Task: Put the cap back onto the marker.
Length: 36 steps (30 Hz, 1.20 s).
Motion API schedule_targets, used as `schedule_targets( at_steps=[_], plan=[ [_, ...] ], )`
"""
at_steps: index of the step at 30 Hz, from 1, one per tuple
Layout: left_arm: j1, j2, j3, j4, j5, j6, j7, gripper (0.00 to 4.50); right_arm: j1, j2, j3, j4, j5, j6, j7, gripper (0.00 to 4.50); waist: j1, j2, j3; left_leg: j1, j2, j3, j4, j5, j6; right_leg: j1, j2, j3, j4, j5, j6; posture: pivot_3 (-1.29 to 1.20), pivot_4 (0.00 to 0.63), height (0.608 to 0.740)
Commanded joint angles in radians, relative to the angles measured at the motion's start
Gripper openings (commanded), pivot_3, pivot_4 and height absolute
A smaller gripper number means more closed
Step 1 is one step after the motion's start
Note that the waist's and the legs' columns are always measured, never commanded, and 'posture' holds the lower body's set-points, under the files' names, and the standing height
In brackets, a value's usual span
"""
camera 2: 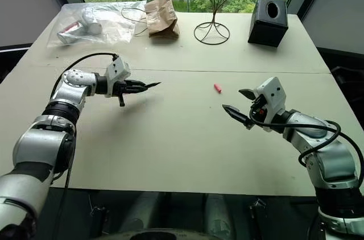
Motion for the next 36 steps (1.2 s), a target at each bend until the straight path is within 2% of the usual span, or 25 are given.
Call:
schedule_targets(
  at_steps=[1,6,11,23,27,32,36],
  plan=[
    [-0.029,0.029,-0.001,-0.097,-0.029,-0.01,-0.093,0.1,-0.036,0.013,0.032,0.054,-0.055,-0.056,0.011,3.95,-0.001,0.0,0.0,0.0,0.0,0.0,0.0,0.0,0.0,0.0,0.0,0.0,0.0,0.0,0.0,0.0,0.15,0.74],
    [0.021,0.057,-0.027,-0.255,-0.05,0.055,-0.21,0.1,-0.157,0.089,0.135,0.227,-0.157,-0.087,-0.016,3.95,-0.02,0.0,0.0,0.001,0.0,0.0,0.0,0.0,0.0,-0.001,0.001,0.001,0.001,0.0,0.0,0.0,0.15,0.74],
    [0.073,0.062,-0.027,-0.357,-0.06,0.109,-0.185,0.1,-0.282,0.177,0.202,0.414,-0.248,-0.133,-0.05,3.95,-0.028,0.001,0.0,0.001,0.0,-0.001,0.0,0.0,0.0,-0.001,0.001,0.001,0.003,0.0,-0.001,0.0,0.15,0.74],
    [0.168,0.081,-0.028,-0.512,-0.097,0.204,-0.146,0.1,-0.427,0.273,0.199,0.683,-0.335,-0.197,-0.099,3.95,-0.029,0.001,0.0,0.001,-0.001,-0.002,0.0,0.001,-0.001,-0.001,0.003,0.002,0.004,0.0,-0.001,0.0,0.15,0.74],
    [0.179,0.091,-0.028,-0.526,-0.105,0.217,-0.136,0.1,-0.434,0.268,0.204,0.68,-0.348,-0.216,-0.081,3.95,-0.029,0.001,0.0,0.001,-0.001,-0.002,-0.001,0.001,-0.001,-0.001,0.003,0.002,0.004,0.0,-0.001,0.0,0.15,0.74],
    [0.187,0.091,-0.029,-0.537,-0.111,0.225,-0.124,0.1,-0.42,0.205,0.251,0.636,-0.415,-0.249,-0.026,3.95,-0.026,0.001,0.0,0.001,-0.001,-0.002,-0.001,0.001,-0.001,-0.001,0.003,0.002,0.004,0.0,-0.001,0.0,0.15,0.74],
    [0.196,0.09,-0.026,-0.538,-0.114,0.225,-0.114,0.1,-0.42,0.158,0.245,0.617,-0.458,-0.253,-0.042,3.95,-0.027,0.001,0.0,0.001,-0.001,-0.002,0.0,0.001,-0.001,-0.001,0.003,0.002,0.004,0.0,-0.001,0.0,0.15,0.74]
  ],
)
